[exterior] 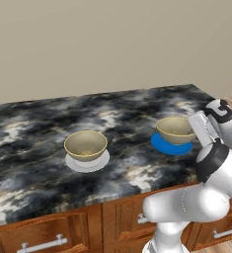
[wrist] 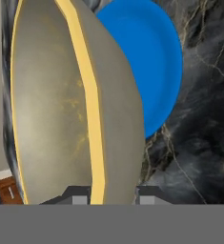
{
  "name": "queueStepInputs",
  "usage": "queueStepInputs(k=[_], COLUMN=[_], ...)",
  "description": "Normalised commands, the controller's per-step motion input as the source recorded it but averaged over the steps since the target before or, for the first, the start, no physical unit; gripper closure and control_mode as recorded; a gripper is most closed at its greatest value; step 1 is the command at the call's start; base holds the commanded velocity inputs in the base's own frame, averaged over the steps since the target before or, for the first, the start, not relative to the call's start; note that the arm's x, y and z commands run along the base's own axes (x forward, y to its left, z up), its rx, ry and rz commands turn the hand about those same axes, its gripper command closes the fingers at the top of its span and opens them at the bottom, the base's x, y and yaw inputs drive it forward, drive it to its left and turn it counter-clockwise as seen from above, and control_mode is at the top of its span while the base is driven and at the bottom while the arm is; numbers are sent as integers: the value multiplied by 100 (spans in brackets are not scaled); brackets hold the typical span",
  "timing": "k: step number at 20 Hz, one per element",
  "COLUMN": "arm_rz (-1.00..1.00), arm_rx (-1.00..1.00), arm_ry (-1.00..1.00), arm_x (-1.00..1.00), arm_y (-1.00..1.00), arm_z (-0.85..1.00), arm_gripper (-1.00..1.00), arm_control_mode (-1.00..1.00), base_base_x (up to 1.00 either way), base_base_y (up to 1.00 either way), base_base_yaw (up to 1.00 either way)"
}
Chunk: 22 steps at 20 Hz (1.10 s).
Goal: Move the bowls from the cabinet to the plates on the dining table.
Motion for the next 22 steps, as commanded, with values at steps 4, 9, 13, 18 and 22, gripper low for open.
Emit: queueStepInputs(k=[4,9,13,18,22], arm_rz=[-1,-1,0,0,0], arm_rx=[2,1,1,1,1], arm_ry=[-1,0,0,0,0], arm_x=[21,24,23,21,20], arm_y=[-6,-4,-7,-11,-9], arm_z=[-16,-18,-19,-18,-18], arm_gripper=[100,100,100,100,100], arm_control_mode=[-100,-100,-100,-100,-100], base_base_x=[0,0,0,0,0], base_base_y=[0,0,0,0,0], base_base_yaw=[0,0,0,0,0])
